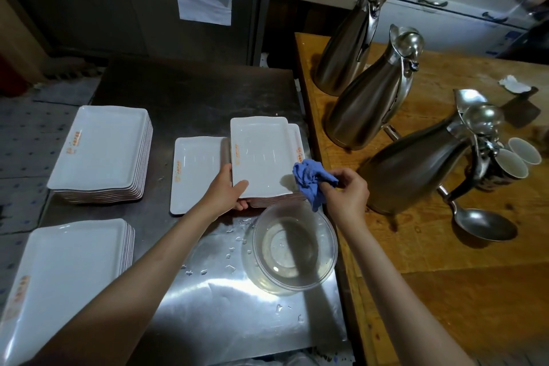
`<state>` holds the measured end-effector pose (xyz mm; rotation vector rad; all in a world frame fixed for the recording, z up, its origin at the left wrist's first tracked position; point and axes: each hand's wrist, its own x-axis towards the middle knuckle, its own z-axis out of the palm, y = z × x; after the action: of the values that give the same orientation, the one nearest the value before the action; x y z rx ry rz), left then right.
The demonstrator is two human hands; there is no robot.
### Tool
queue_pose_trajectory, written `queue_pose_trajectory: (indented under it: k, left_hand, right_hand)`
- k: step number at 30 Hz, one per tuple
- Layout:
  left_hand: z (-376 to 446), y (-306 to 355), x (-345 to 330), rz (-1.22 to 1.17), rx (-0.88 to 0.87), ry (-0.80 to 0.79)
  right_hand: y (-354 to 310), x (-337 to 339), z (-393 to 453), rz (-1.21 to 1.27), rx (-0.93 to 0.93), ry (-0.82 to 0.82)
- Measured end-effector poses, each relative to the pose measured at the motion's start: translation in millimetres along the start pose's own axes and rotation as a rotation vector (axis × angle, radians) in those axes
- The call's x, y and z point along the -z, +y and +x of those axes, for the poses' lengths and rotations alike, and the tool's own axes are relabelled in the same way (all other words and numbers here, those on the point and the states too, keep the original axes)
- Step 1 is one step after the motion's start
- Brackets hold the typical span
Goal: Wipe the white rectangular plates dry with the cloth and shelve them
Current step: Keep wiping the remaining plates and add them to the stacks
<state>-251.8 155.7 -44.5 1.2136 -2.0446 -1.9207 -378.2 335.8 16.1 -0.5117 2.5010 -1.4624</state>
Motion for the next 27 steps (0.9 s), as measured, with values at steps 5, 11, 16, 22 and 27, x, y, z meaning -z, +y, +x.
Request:
queue_pose_trajectory:
  k: [5, 11, 16, 22, 27]
  left_hand:
    - [-16.9, -4.1, -6.4, -0.016, -0.021, -0.026]
    - [-30.3, -14.7, -10.9, 0.038, -0.056, -0.015]
    - [-42.1, -20.3, -19.2, 0.137, -0.096, 0.02]
    - [-48.2, -23.0, -23.7, 0.209, -0.115, 0.042]
    - [-53.9, -21.5, -27.8, 0.22, -0.14, 0.044]
  right_hand:
    - [-3.0, 2.2, -1.8, -0.008, 0.007, -0.008]
    - [0.1, 5.7, -3.6, -0.011, 0.016, -0.007]
    - [2.9, 7.6, -6.8, -0.002, 0.029, -0.013]
    - [4.5, 10.2, -10.8, -0.009, 0.035, -0.012]
    - [5.0, 10.9, -14.1, -0.006, 0.026, -0.017]
